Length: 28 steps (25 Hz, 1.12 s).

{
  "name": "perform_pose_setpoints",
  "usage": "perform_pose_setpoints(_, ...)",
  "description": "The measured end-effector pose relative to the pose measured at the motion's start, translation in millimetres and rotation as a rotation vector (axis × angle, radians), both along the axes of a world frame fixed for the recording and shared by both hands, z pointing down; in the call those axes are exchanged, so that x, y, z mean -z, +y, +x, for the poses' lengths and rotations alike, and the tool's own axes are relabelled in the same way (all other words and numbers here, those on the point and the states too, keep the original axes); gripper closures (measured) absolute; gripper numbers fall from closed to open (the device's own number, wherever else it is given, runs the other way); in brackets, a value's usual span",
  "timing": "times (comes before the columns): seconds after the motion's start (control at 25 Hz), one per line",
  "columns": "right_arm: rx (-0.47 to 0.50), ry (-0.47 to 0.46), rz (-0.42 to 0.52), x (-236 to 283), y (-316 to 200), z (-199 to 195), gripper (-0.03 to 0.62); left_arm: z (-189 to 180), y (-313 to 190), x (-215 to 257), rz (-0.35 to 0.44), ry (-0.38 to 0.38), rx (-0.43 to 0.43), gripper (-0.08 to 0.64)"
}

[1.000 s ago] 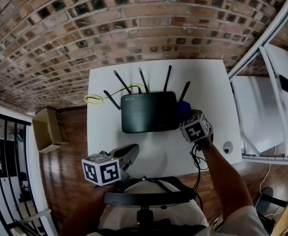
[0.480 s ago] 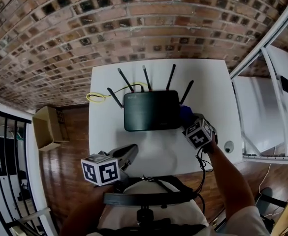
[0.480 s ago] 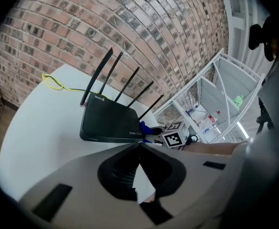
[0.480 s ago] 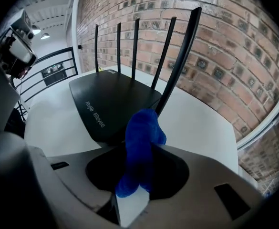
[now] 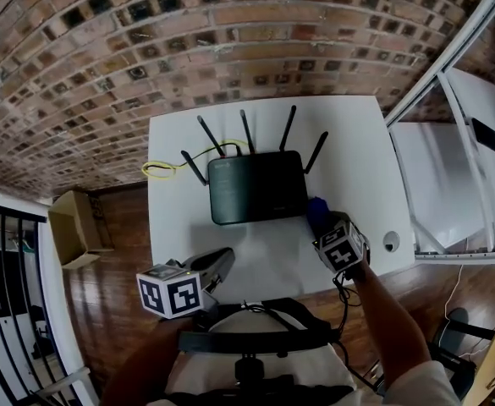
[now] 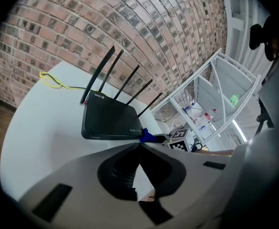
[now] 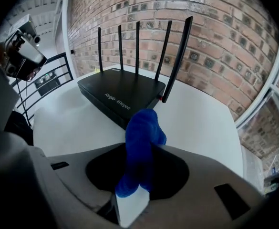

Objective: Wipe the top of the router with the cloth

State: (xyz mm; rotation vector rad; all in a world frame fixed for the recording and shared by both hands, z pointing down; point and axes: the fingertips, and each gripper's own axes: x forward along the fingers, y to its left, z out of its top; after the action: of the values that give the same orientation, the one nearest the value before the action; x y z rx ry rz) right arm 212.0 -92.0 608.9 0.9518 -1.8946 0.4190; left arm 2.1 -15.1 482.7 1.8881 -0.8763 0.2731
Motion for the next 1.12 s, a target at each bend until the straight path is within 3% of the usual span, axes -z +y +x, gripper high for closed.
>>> perform_pose_setpoints(0.64,-0.137,-0.011,-0.052,5,32,-65,0.457,-57,6,-6,-0.001,0.022,-0.030,0.532)
perform_pose_setpoints(1.12,-0.110,-0.024,-0.053,2,37,-143,0.457,-107,7,-9,0.000,0.026,-0.039,0.532)
